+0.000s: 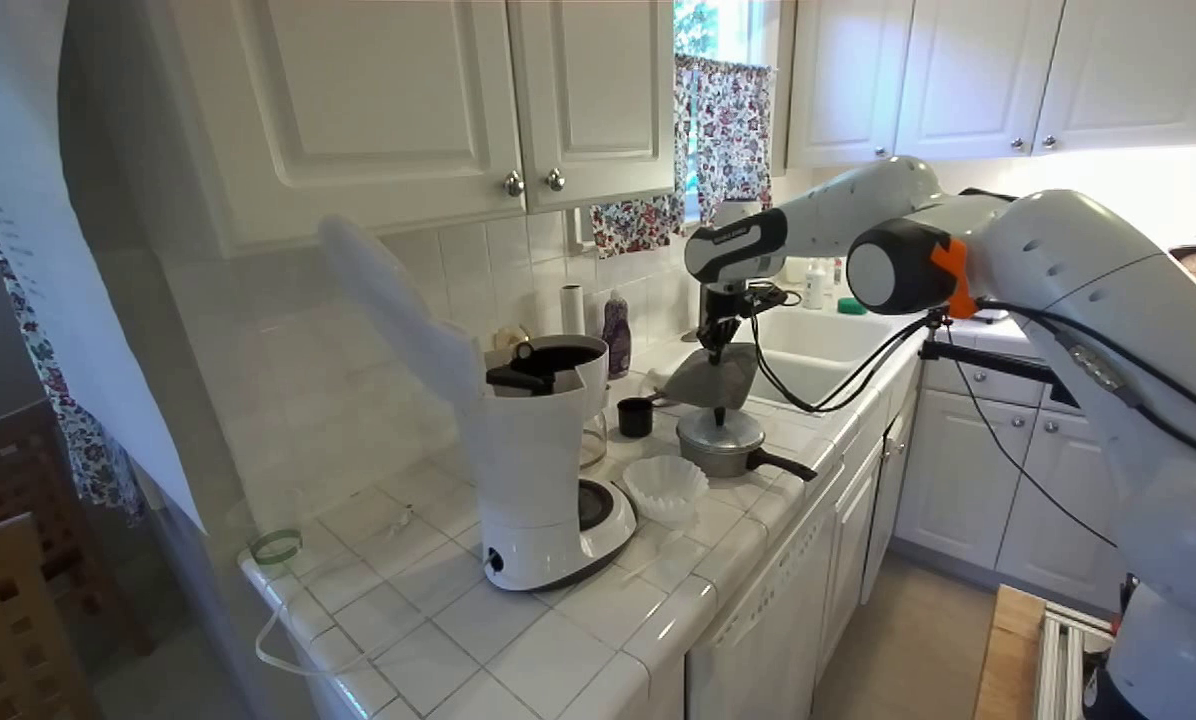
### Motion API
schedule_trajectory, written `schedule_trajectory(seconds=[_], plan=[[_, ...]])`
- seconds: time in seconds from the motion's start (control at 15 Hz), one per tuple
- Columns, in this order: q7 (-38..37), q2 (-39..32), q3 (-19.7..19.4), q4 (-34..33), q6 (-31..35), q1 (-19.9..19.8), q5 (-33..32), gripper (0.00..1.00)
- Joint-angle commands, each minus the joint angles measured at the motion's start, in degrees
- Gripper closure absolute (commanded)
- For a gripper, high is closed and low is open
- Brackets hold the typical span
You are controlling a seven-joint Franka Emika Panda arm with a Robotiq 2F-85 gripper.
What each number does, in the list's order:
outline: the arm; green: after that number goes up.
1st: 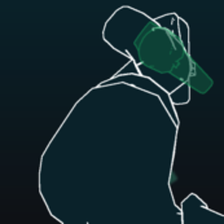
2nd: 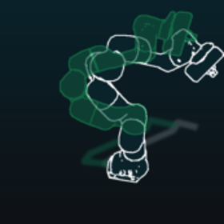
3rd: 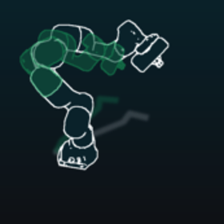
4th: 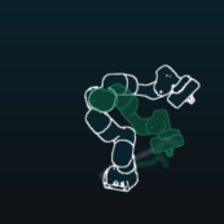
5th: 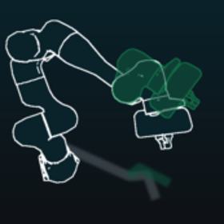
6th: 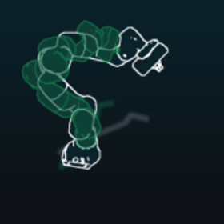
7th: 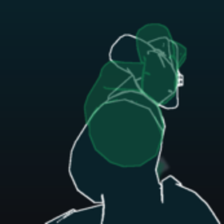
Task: Use the grey mat to remove the lid from the pot
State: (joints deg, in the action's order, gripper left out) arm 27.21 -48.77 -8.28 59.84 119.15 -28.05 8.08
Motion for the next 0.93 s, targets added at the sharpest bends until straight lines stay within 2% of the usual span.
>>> schedule_trajectory(seconds=[0.0,0.33,0.87], plan=[[-0.58,4.80,-0.86,6.05,1.36,1.45,-0.95,1.00],[-0.87,9.30,-1.51,11.28,2.83,3.09,-1.45,1.00],[-5.14,13.60,-6.02,17.79,2.58,7.21,-4.93,1.00]])
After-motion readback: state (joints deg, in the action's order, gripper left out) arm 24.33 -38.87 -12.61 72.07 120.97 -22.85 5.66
